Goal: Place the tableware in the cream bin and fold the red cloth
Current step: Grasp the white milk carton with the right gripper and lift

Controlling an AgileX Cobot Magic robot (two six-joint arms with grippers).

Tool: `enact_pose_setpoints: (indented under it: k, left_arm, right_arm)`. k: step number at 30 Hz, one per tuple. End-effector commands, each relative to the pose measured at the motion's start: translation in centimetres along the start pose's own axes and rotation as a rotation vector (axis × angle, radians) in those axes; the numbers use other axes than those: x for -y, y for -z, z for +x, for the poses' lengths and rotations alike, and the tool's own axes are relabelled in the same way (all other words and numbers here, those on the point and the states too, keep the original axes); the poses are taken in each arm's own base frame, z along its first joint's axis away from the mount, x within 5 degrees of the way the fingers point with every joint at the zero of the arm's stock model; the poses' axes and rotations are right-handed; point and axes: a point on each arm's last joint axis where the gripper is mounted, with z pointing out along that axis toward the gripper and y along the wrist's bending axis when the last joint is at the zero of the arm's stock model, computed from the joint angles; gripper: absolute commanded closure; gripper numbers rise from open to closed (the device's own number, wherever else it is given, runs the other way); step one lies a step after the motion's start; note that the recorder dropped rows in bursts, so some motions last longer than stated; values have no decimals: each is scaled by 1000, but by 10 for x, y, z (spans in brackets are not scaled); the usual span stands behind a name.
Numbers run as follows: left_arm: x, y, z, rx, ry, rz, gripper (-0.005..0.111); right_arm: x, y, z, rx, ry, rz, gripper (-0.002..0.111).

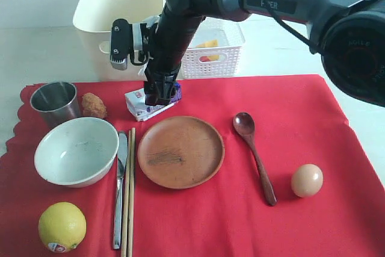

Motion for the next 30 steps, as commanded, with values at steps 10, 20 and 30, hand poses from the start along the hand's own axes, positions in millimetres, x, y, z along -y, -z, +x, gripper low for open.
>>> enact_pose_setpoints:
  k: [10, 20, 30]
  left_arm:
    - [0, 0, 0, 10, 9, 3, 107]
    - [0, 0, 0, 10, 9, 3, 107]
    - [0, 0, 0, 10, 7, 3, 107]
  right_arm:
    - [0, -34, 10, -28, 9, 19, 41]
    - [-7, -36, 16, -80, 65, -67, 57]
    - [-3, -1, 4, -56, 48, -39, 108]
